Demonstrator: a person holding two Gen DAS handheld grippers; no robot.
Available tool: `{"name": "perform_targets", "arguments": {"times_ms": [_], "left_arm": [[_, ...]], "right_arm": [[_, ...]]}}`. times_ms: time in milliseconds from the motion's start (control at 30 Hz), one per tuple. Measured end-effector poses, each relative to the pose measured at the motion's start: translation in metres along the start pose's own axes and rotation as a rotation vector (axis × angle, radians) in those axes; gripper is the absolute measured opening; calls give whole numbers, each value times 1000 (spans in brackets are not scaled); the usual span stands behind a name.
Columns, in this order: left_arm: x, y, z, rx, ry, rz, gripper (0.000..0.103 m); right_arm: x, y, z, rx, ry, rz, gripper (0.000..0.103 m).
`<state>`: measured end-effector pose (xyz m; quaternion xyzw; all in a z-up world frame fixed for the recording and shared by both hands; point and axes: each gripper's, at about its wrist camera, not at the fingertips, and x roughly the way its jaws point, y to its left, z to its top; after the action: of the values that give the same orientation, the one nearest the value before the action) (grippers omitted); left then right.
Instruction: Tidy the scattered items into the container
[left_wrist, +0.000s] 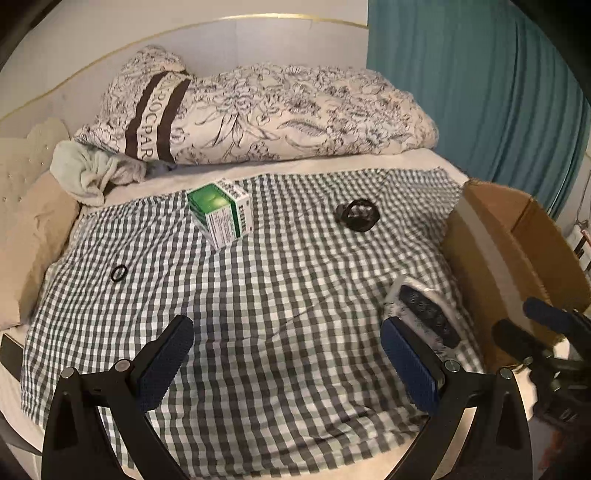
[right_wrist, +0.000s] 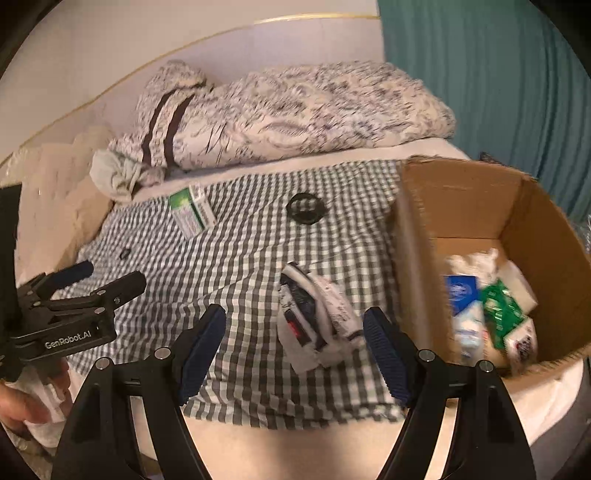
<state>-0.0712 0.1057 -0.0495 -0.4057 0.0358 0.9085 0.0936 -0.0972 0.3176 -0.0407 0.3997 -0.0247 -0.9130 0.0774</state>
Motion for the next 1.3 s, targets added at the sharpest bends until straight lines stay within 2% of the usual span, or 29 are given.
{"name": "perform_targets", "arguments": {"times_ms": [167, 333, 367, 400, 433, 467, 533, 733, 933, 1167, 1300], "left_arm": [[37, 9, -4, -16, 55, 2, 103], [72, 13, -11, -24, 113, 5, 103], [80, 14, -12, -24, 132, -1, 103], [86, 15, -13, -22, 148, -10, 103], [91, 15, -14, -22, 156, -11, 103], [95, 15, -14, -22, 162, -6, 103], [102, 15, -13, -26, 169, -9, 103], [111, 7, -12, -23, 174, -21, 103], [101, 1, -13, -14, 173, -16, 103], [59, 0, -1, -22, 103, -3, 103], [30, -10, 12, -30, 51, -21, 103]], "right_arm": [[55, 7, -4, -31, 84, -14, 77], [109, -6, -9, -28, 158, -61, 76], [116, -8, -9, -27, 167, -69, 74], [124, -12, -10, -22, 179, -80, 55], [128, -15, -10, -14, 187, -80, 43], [134, -18, -11, -2, 205, -71, 26], [142, -24, -11, 3, 220, -71, 21], [140, -22, -10, -19, 204, -67, 16], [125, -19, -9, -28, 181, -53, 12], [82, -9, 3, -37, 110, -29, 12], [44, -4, 13, -52, 53, -18, 12]]}}
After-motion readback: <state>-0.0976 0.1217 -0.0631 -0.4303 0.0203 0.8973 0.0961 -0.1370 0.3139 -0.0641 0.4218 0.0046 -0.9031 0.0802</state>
